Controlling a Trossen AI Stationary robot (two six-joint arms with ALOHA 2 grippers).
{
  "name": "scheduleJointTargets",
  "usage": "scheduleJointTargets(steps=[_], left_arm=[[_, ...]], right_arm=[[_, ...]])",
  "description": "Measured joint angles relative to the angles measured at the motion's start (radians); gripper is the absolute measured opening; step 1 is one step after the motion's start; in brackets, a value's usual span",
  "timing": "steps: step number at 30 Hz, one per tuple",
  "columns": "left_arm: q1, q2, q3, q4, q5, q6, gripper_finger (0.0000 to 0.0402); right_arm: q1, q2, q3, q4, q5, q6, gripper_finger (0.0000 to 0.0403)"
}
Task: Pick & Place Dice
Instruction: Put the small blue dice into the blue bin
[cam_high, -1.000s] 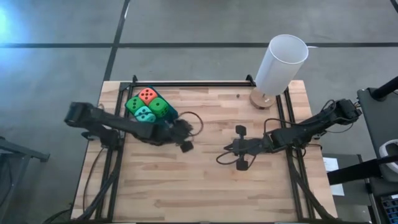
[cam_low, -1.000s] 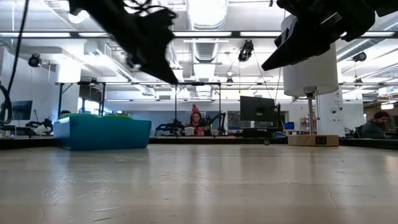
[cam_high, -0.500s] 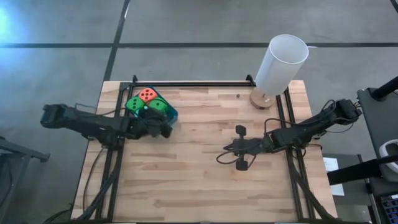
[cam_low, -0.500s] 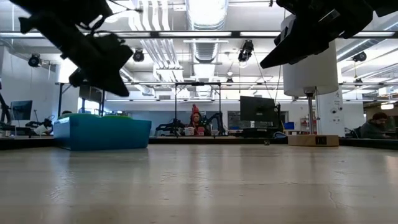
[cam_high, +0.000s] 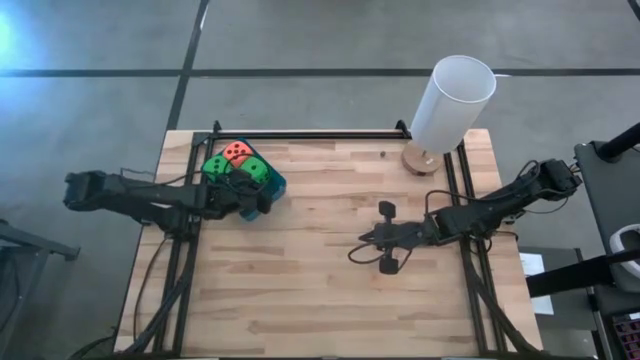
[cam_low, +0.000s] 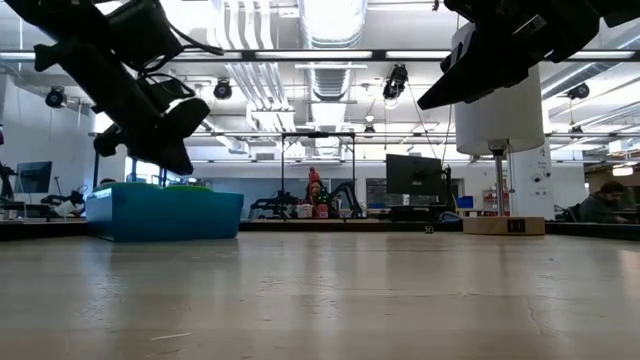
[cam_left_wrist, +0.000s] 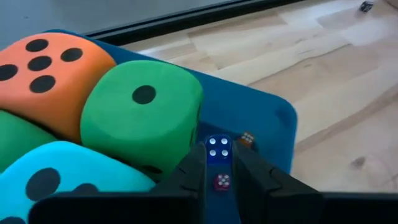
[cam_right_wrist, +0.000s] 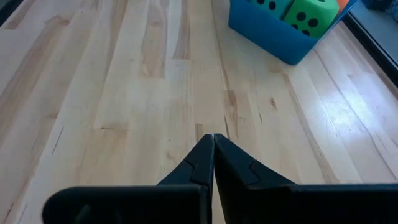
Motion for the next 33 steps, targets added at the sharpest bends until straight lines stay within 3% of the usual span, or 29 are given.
scheduleJointTargets(steps=[13, 33], left_arm=[[0.007, 0.000, -0.021, 0.001, 0.027, -0.002, 0.0093], [0.081, 0.000, -0.021, -0.069, 0.030, 0.027, 0.0096]], right_arm=[[0.000, 0.000, 0.000, 0.000, 0.000, 0.000, 0.0008], [0.000, 0.000, 0.000, 0.004, 0.000, 0.000, 0.0008]])
